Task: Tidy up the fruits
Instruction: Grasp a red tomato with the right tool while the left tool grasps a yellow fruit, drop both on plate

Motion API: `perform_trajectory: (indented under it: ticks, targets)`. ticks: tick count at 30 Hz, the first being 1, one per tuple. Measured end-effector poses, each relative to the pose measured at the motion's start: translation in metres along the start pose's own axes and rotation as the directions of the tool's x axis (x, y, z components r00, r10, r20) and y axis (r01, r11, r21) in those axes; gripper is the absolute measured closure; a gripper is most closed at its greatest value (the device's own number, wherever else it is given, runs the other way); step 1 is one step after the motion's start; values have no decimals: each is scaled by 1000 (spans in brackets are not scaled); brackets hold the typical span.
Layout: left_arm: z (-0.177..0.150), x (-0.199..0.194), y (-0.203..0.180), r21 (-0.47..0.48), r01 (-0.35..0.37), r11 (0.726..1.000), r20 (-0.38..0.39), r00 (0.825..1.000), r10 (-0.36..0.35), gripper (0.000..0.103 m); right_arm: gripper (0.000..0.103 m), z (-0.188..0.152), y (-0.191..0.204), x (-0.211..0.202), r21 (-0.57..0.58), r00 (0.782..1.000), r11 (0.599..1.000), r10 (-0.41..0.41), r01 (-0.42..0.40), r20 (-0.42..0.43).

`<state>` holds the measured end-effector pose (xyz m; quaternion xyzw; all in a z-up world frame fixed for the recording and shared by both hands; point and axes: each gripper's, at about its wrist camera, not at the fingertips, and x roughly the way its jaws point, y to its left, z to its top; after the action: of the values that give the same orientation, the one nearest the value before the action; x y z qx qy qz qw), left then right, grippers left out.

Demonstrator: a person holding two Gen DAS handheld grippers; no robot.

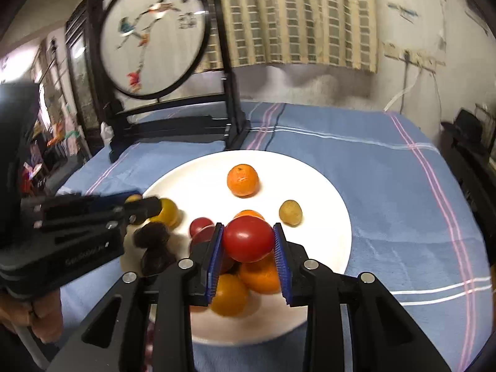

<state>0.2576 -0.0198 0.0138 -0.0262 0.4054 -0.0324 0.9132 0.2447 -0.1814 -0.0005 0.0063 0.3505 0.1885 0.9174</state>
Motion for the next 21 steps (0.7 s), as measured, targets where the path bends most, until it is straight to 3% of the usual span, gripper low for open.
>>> perform_trajectory:
  ticks: [1, 2, 3, 7, 10, 14, 21]
  targets:
    - [0, 2, 2, -13, -4, 1000, -8, 1000, 4, 45, 51, 1, -4, 2, 22, 1000, 1000, 5, -5, -1]
    - [0, 1, 2, -21, -13, 1000, -9, 1000, 13, 37, 43, 0, -7, 2, 48, 1000, 999, -5, 4, 11]
    - [-2, -2, 3, -28, -20, 999, 2, 1000, 20, 31, 43, 0, -9, 1, 61, 1000, 998, -15, 13, 21]
    - [-8, -19, 8, -20, -14, 1000, 25, 1000, 15, 30, 43, -8, -10, -10, 58, 1000, 998, -6, 5, 14]
    - [-19, -34, 20, -65, -27, 998, 31, 999, 29, 19, 38, -17, -11, -29, 46, 1000, 999, 4, -5, 19]
    - [-43, -50, 34, -93, -34, 995, 39, 999, 38, 15, 38, -34, -11, -53, 22, 1000, 1000, 12, -12, 7]
    - [-81, -58, 48, -77, -71, 994, -7, 997, 71, 13, 38, -77, 14, -75, -83, 995, 995, 42, -50, -95]
